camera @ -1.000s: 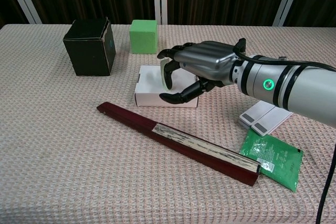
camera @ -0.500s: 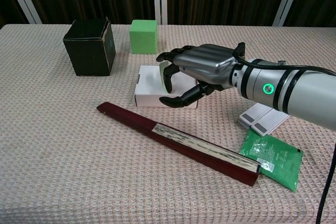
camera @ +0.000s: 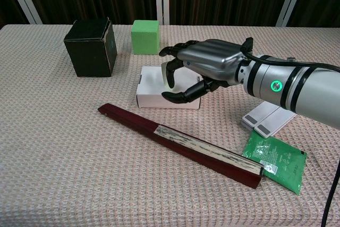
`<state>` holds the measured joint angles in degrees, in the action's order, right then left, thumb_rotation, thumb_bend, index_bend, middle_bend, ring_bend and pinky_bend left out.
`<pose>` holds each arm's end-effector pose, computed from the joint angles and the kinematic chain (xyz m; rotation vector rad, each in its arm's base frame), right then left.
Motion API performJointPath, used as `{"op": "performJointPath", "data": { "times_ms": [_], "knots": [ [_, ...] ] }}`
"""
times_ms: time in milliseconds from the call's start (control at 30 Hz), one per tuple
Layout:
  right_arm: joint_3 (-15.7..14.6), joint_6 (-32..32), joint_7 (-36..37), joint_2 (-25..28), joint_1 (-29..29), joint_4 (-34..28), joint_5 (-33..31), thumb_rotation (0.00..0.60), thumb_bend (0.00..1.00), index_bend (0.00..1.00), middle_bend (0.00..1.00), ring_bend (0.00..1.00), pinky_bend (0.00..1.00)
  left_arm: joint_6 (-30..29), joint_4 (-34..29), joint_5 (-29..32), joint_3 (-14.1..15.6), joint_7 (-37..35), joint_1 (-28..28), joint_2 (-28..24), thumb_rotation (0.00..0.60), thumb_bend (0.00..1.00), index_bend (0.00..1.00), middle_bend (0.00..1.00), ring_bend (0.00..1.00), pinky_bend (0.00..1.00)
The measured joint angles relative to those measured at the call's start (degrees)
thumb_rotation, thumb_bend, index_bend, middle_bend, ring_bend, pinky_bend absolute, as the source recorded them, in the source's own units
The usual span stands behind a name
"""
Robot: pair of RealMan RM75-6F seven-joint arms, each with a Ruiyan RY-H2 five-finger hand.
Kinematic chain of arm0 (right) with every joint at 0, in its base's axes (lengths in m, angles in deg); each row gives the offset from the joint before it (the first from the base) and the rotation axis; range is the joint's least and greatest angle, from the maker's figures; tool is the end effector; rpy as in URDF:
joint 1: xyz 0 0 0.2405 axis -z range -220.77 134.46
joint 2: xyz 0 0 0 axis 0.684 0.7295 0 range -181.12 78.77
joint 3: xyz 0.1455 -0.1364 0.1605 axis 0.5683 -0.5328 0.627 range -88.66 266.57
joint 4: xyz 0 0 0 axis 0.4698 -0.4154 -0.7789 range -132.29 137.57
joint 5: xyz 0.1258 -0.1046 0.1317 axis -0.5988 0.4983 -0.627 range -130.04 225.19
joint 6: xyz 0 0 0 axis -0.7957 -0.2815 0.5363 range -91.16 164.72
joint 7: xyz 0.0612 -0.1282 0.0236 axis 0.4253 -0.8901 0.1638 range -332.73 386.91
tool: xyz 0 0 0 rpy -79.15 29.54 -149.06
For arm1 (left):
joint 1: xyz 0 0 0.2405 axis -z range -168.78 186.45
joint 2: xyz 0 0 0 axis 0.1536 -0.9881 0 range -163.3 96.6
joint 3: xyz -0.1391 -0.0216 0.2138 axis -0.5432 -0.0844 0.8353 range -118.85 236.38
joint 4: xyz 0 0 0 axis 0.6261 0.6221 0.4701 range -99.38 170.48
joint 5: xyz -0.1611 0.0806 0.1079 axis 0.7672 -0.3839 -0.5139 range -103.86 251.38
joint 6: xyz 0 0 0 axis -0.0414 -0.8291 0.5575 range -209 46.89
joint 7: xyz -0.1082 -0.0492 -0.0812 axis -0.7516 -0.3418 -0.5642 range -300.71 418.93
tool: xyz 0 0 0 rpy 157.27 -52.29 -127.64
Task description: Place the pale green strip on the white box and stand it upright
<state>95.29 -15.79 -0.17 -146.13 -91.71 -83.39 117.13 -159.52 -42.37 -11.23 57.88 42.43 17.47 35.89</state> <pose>-0.0884 -0.3101 -0.0662 2.1744 -0.7220 0.9489 -0.3525 0.1993 0.1393 -1.4005 -1.0814 -0.9376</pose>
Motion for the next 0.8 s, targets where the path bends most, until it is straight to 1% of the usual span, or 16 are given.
{"op": "performJointPath", "data": {
  "times_ms": [367, 700, 800],
  "knots": [
    [-0.57, 1.44, 0.44, -0.77, 0.24, 2.26, -1.04, 0.192, 0.36, 0.4, 0.0, 0.0, 0.0, 0.26, 0.27, 0.02, -0.13, -0.21, 0.13, 0.1, 0.278, 0.0, 0.19, 0.14, 0.04, 0.16],
    [0.17, -0.74, 5.0, -0.75, 0.92, 2.36, 2.87, 0.193, 0.36, 0.39, 0.0, 0.0, 0.0, 0.65, 0.37, 0.03, -0.1, -0.78, 0.2, 0.06, 0.279, 0.0, 0.19, 0.14, 0.04, 0.16],
    [0.41, -0.86, 5.21, -0.94, 0.84, 2.49, 3.49, 0.191, 0.36, 0.39, 0.0, 0.0, 0.0, 0.76, 0.58, 0.03, -0.07, -0.83, 0.21, 0.07, 0.275, 0.0, 0.19, 0.14, 0.04, 0.16]
  ]
}}
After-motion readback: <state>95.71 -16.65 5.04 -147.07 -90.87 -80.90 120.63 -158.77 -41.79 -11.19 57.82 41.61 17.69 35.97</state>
